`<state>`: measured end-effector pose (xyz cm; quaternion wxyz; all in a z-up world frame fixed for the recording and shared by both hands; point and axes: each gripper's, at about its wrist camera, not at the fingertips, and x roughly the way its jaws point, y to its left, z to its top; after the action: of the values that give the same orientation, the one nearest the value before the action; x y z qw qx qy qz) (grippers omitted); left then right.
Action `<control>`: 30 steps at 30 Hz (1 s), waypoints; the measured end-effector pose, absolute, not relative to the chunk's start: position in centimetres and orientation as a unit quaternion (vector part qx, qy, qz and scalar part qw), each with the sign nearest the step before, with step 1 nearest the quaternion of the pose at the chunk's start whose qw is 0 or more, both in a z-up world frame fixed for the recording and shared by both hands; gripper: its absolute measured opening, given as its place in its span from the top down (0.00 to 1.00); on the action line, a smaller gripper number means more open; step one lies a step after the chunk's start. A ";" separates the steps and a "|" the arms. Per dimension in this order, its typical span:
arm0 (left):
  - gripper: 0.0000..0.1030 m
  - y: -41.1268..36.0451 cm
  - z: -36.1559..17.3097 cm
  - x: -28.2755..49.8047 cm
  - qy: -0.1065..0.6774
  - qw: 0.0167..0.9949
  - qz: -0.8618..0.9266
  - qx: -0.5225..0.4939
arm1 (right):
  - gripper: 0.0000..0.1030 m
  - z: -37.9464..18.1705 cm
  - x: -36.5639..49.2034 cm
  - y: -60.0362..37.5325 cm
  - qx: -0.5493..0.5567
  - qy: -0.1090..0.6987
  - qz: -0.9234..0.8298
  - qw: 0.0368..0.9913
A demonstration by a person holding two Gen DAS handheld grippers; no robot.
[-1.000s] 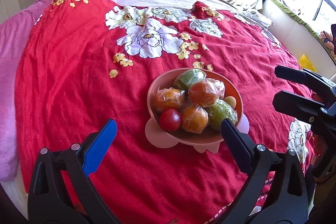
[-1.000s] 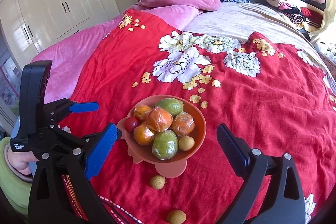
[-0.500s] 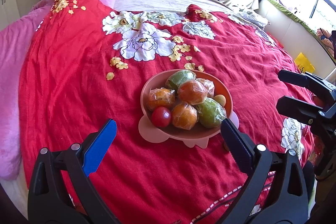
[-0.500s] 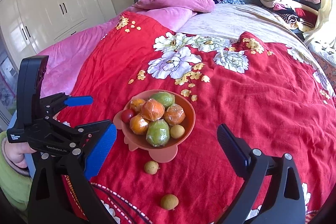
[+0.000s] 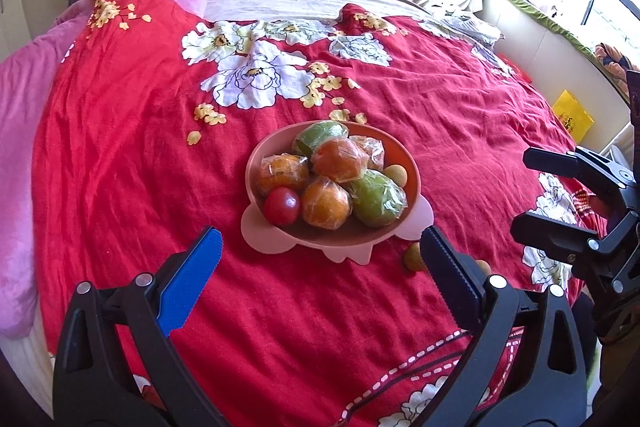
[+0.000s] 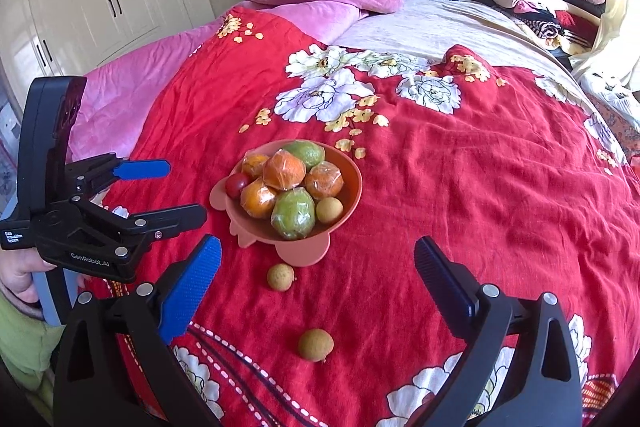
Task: Organize fruits
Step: 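Lift both open tools away from the bowl toward the brown fruits, then grasp a brown fruit with the left tool while the right tool grasps another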
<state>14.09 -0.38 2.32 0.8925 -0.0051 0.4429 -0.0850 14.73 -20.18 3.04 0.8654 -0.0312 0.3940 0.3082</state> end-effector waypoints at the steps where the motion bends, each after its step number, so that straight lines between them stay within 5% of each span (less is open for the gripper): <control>1: 0.10 -0.5 2.3 14.0 0.443 0.892 -0.085 -0.004 | 0.06 3.0 14.6 -20.2 -0.032 0.394 0.309 0.865; 30: 0.10 -2.4 -0.3 11.7 0.475 0.871 -0.126 -0.020 | 0.06 -2.0 11.2 -21.2 -0.079 0.429 0.282 0.854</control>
<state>11.74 -2.43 -0.33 0.8710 -0.0195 0.4746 -0.1256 11.21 -21.22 -2.01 0.8544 -0.0787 0.4291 0.2823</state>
